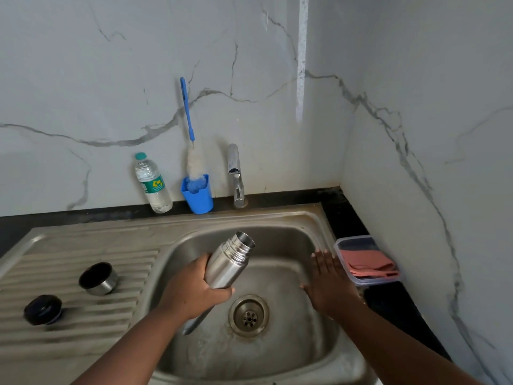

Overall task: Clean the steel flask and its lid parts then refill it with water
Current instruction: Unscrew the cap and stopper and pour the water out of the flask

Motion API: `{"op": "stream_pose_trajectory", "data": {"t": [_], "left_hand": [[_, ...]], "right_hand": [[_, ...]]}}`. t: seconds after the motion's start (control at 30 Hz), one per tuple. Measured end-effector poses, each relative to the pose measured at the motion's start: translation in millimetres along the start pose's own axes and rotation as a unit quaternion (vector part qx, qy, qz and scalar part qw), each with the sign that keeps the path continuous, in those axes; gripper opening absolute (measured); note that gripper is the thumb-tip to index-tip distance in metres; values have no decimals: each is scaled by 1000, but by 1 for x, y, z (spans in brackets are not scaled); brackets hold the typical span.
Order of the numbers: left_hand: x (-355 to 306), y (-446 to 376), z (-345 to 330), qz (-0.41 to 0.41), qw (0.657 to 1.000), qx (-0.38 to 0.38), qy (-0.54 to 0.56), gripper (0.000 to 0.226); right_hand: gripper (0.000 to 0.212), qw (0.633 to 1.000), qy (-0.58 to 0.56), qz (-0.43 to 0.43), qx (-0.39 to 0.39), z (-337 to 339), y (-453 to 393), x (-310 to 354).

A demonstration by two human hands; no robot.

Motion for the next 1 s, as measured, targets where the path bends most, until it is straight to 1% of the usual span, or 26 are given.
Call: {"op": "stream_pose_trajectory", "data": {"t": [0.07,0.13,0.2,0.3,0.4,0.53,0.6,0.67,0.9,1.0], "left_hand": [[4,2,3,-3,1000,5,-15,63],[8,3,6,0,1000,7,-25,64],[9,2,9,1,999,11,-40,64],[8,0,9,-15,997,20,-70,64],[9,-2,5,-26,993,37,-110,68],[17,-4,-2,-23,991,54,-122,72],[20,-5,-5,-22,990,62,-127,72],[22,-6,-7,-20,988,70,-140,72],[25,-8,-11,-21,981,93,-172,78],[27,-7,-13,-25,978,101,-181,79]], "right_hand": [[70,1000,7,-18,-4,-2,1,0],[69,1000,1,-26,2,-2,-1,-1],[68,1000,-3,-26,-8,-2,-1,-2],[67,999,17,-29,-16,-2,-2,-4],[67,1000,14,-21,-18,-5,-6,-6],[65,999,31,-2,-43,-5,-5,-6],[73,998,37,4,-47,-7,-6,-4],[64,998,37,-7,-44,-5,-6,-5],[68,999,31,-12,-38,-6,-7,-6],[68,998,37,-7,-48,-8,-8,-6]]}}
Point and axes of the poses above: each hand's wrist, its own y-axis away from the middle knuckle, its own z-axis out of the back of the hand, x = y × z, the point moved 6 cm from there along -y, towards the middle knuckle, and after that the axes turned 6 degrees about -z, right-handed, at the moved point
